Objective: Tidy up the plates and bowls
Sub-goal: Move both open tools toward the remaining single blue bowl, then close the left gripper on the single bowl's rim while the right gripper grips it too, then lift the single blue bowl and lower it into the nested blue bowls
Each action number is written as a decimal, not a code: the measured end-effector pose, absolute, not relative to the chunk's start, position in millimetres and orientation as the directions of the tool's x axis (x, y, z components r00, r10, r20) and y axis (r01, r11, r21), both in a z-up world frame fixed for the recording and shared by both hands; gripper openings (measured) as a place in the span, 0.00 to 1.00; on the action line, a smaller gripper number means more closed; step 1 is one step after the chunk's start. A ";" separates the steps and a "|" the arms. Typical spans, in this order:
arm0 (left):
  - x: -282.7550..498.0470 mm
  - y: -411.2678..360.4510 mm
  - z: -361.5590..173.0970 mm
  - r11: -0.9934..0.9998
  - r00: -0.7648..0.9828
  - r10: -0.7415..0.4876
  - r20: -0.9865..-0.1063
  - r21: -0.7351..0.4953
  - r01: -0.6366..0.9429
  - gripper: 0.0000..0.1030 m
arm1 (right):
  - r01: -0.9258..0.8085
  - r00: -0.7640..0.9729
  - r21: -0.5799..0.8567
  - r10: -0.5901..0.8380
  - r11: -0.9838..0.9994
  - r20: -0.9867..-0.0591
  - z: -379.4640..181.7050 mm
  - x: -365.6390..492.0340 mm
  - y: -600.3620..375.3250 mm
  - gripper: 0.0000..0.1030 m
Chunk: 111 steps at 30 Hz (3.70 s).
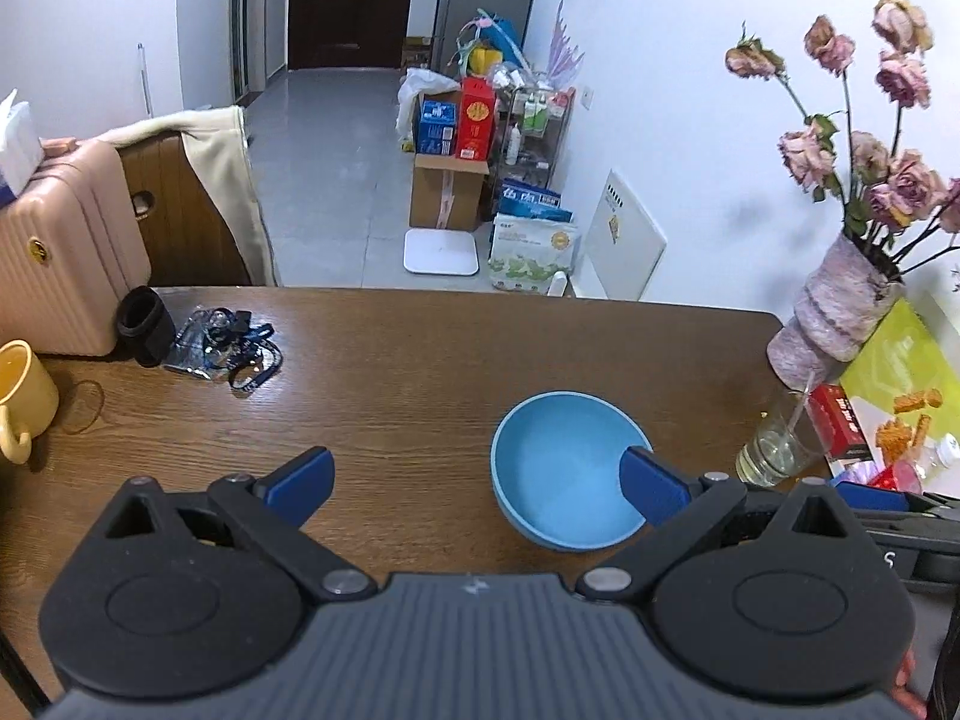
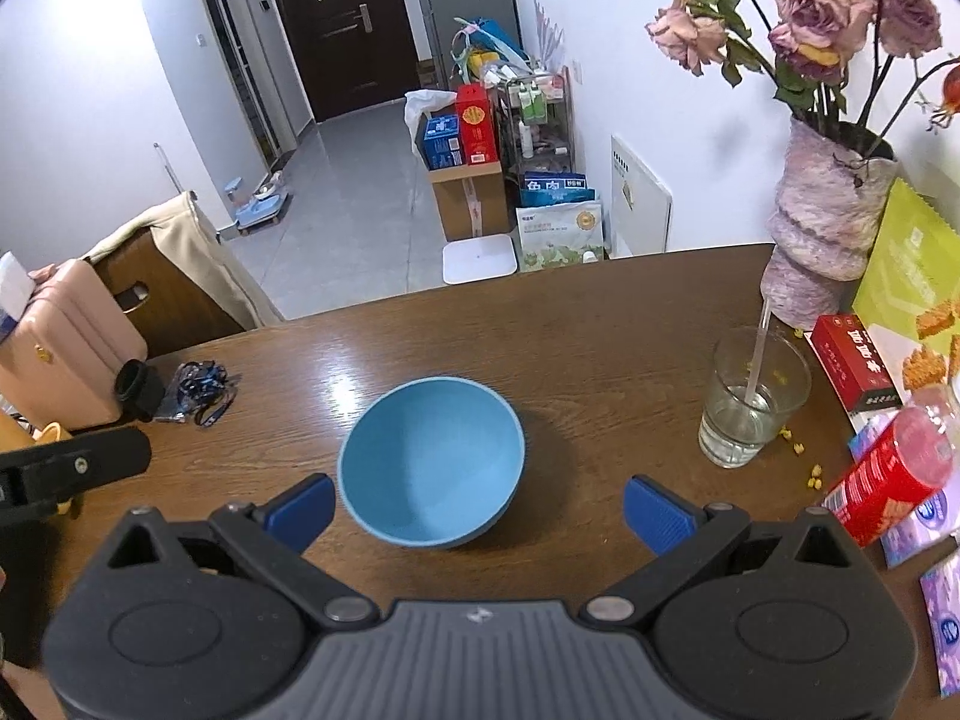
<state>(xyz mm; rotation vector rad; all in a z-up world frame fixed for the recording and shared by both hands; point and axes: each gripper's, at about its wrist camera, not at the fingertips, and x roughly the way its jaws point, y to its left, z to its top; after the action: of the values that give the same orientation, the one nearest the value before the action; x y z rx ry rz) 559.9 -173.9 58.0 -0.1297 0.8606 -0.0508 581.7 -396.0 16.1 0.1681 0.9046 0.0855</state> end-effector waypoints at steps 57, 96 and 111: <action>696.6 -215.5 -115.3 0.994 0.367 -0.035 -0.930 -0.072 -0.088 0.34 | 0.049 0.395 0.290 0.248 0.956 -0.885 -138.0 705.3 -411.7 0.18; 666.4 -213.9 -56.8 0.992 0.466 -0.096 -0.879 -0.126 -0.033 0.07 | 0.037 0.508 0.290 0.232 0.956 -0.829 -74.0 672.0 -411.4 0.07; 617.0 -213.9 -1.2 0.990 0.548 -0.115 -0.829 -0.142 -0.006 0.07 | 0.036 0.586 0.301 0.224 0.953 -0.779 -17.7 623.7 -413.9 0.07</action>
<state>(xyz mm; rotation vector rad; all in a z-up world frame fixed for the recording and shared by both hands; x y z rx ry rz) 617.0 -213.9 -1.2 -0.1340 0.9899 -0.0648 623.7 -413.9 -17.7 0.2997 0.9416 0.1111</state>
